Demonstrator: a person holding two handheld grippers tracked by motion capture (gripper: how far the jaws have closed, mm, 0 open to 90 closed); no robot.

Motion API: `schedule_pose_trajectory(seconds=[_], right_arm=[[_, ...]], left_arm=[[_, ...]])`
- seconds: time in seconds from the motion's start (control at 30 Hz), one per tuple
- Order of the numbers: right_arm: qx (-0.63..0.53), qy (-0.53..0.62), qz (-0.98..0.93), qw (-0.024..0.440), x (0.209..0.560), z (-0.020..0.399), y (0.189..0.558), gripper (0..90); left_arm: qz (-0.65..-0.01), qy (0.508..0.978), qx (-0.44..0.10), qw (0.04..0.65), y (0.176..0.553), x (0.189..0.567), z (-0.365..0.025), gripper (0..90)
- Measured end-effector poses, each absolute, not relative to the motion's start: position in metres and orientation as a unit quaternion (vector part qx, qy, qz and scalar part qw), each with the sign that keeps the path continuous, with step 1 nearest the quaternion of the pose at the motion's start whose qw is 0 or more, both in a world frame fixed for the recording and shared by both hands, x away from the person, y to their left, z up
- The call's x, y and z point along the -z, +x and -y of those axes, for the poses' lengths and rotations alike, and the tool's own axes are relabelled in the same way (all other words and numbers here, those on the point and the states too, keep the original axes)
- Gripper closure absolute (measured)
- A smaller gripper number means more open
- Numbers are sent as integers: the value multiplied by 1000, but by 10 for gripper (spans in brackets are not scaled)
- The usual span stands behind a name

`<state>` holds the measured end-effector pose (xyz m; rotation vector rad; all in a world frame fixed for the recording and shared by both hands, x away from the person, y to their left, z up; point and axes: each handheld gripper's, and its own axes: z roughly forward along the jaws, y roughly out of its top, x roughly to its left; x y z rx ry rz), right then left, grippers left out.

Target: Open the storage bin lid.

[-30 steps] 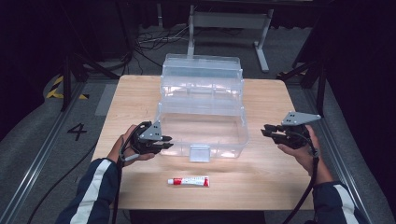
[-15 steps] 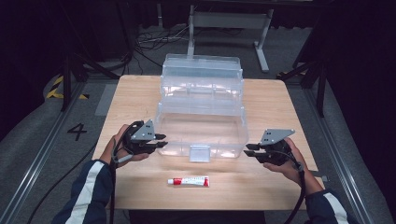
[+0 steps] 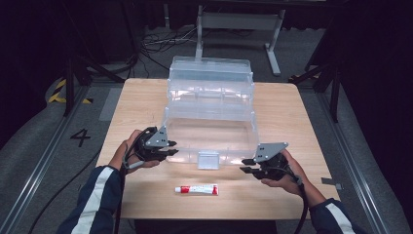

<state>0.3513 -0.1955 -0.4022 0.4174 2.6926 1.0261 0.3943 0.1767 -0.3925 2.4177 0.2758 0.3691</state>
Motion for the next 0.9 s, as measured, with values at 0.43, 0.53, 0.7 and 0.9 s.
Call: schedule_pose_trajectory(seconds=[0.43, 0.53, 0.7, 0.9], right_arm=[[-324, 56, -942, 67, 421, 116, 340, 690], [-318, 42, -945, 62, 424, 102, 338, 657], [-306, 19, -951, 42, 430, 76, 336, 617], [-269, 3, -963, 25, 438, 51, 338, 585]], left_arm=[[-98, 936, -128, 313, 400, 401, -170, 744], [-98, 937, -127, 310, 401, 402, -169, 750], [-93, 940, -125, 303, 402, 402, -166, 763], [-91, 941, -123, 302, 402, 402, -166, 766]])
